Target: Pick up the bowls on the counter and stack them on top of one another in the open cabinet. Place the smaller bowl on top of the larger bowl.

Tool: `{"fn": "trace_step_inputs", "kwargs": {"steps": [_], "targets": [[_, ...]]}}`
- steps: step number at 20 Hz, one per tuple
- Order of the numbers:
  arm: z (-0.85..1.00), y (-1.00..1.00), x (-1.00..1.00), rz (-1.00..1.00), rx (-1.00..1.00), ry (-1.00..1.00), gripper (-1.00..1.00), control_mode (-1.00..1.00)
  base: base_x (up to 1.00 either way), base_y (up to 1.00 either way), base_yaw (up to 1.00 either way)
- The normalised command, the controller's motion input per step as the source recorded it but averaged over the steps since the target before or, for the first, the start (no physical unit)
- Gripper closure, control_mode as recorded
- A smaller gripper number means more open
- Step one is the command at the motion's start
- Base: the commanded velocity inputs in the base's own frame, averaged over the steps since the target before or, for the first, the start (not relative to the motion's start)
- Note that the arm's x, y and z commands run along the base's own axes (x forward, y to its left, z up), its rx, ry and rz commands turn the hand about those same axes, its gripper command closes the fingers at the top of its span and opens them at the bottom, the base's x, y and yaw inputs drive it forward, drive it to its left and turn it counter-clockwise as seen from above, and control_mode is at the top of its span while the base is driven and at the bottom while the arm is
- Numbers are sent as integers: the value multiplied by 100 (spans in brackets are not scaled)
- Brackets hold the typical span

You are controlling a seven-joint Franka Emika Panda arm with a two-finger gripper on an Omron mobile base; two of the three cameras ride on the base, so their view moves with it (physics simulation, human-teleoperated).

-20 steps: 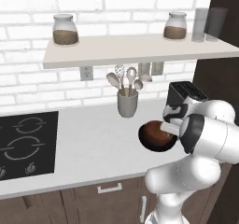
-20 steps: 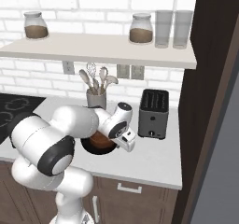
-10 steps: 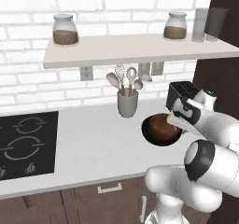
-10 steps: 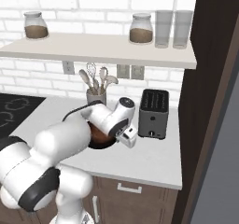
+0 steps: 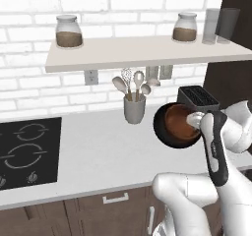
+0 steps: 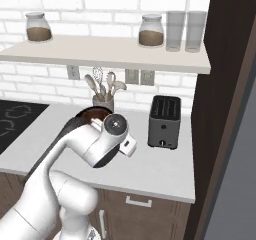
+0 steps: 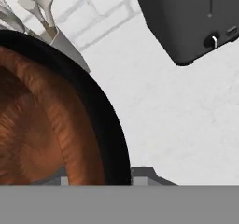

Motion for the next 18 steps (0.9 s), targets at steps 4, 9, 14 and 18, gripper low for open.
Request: {"fn": "trace_step_inputs", "kwargs": {"steps": [4,9,14,18], "targets": [[100,12,-56,0,0,-34,100,-100,0,0,0],[100,12,-43,0,0,-20,100,-100,0,0,0],[100,8,-22,0,0,-8,100,-100,0,0,0],[100,14,0,0,4,0,100,-100,0,0,0]]}}
